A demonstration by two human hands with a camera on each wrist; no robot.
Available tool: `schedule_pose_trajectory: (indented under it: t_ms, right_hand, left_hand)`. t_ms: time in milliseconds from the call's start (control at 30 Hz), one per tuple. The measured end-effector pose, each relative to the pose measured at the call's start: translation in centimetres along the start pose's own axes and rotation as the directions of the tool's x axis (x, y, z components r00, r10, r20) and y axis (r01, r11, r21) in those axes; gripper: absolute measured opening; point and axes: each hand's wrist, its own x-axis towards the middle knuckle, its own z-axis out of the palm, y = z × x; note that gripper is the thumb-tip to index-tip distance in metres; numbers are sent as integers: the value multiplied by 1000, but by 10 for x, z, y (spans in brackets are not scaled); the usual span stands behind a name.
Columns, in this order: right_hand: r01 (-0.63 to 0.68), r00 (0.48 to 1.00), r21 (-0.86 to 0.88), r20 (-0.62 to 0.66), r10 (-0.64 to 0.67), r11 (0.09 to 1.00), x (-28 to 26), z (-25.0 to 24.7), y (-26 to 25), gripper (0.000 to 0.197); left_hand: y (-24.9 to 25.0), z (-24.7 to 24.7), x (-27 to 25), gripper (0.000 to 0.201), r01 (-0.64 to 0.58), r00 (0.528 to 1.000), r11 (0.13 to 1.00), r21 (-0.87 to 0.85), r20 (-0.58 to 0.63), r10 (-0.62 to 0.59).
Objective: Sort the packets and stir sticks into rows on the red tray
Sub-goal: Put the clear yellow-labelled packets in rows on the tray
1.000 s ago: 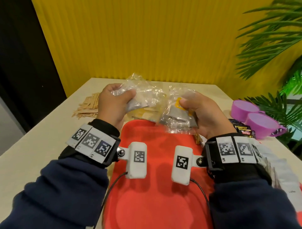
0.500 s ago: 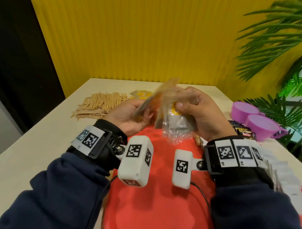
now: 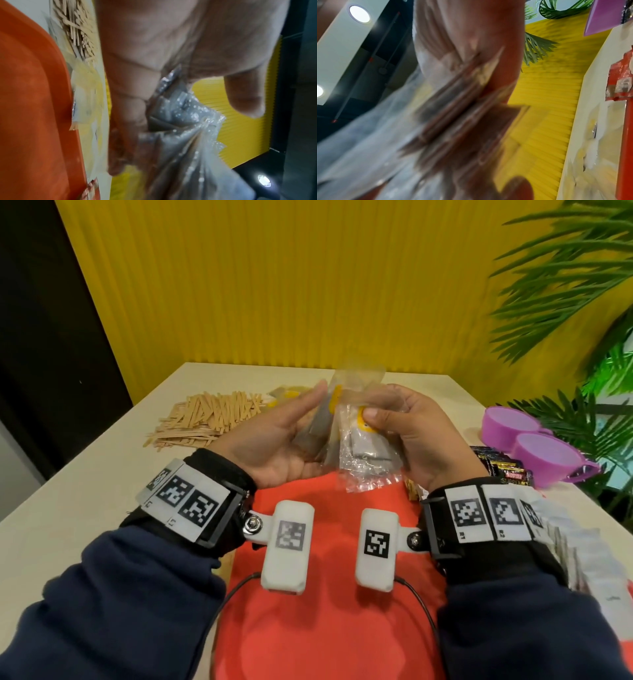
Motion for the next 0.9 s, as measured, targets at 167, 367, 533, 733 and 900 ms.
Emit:
schedule_pose_trajectory:
  t_ms: [167,367,533,733,900]
  right_hand:
    - [14,1000,52,2,-14,999,0,0,-1,21]
    - [49,994,75,-101,-41,996,2,-4,-3,24]
    - [47,989,89,-141,-34,995,3,-4,-3,30]
    - [-100,977,85,-178,114,991,6,1,4,30]
    - [-168,969,104,-164,183,980,4,0,-1,20]
  left_hand:
    - [-4,3,1,28,-98,988,980,171,-104,116]
    - [-1,-4,6,7,-227,937,966,124,-243,252]
    - [-3,-4,9,8,-249,916,955,161,-281,286]
    - [-9,2,9,15,-177,951,963,206,-215,221]
    - [-9,3,12,50,-145,962,982,118,-216,168]
